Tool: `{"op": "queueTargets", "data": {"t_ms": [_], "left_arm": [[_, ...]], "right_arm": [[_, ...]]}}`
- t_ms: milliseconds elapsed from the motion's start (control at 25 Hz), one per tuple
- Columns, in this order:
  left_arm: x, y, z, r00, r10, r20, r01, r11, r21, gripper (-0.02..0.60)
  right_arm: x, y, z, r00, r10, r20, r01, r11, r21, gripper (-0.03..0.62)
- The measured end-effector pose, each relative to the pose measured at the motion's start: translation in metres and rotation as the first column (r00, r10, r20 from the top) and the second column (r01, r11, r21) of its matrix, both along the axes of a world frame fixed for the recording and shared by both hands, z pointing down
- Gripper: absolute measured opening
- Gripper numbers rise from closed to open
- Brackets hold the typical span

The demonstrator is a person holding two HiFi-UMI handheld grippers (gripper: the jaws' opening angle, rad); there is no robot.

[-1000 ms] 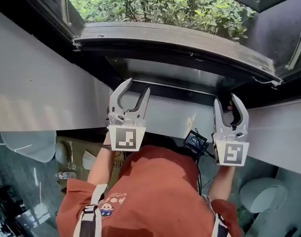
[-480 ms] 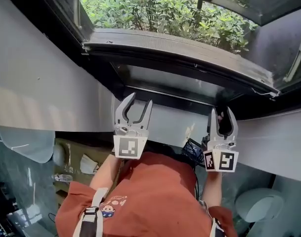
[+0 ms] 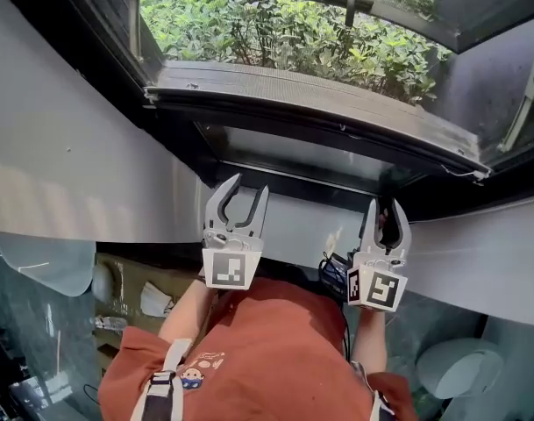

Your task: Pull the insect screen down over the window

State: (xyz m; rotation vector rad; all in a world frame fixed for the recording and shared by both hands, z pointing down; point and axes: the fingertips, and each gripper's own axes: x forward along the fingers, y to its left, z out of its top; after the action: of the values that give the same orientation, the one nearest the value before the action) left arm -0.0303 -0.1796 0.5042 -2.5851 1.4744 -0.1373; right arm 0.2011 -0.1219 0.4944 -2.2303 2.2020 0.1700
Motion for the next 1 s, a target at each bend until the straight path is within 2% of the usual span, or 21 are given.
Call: {"op": "queueTargets", "data": {"t_ms": [120, 200, 400, 1000], "left_arm": [[0.003, -0.001, -0.001, 1.0, 0.005, 0.005, -0.005, 1.0, 0.004, 0.132], [0.004, -0.003, 0.0, 1.0, 0.002, 0.016, -0.002, 1.0, 0.002, 0.1], [0.006, -0.002, -0.002, 1.0, 0.006, -0.01, -0.006, 1.0, -0.003, 0.005], [0.02, 0.007, -0.004, 0.997, 0.073, 0.007, -0.073, 0.997, 0.032, 0.005]], "right_arm": [[-0.001, -0.002, -0.001, 1.0, 0.016, -0.018, -0.016, 1.0, 0.0, 0.094], [-0.001, -0.003, -0.003, 0.999, 0.027, -0.029, -0.027, 1.0, 0.01, 0.04], [-0.003, -0.001, -0.009, 1.0, 0.014, -0.023, -0.013, 0.999, 0.038, 0.009], [-0.004, 0.002, -0.01, 0.998, 0.003, -0.06, 0.0, 0.999, 0.038, 0.009]]}}
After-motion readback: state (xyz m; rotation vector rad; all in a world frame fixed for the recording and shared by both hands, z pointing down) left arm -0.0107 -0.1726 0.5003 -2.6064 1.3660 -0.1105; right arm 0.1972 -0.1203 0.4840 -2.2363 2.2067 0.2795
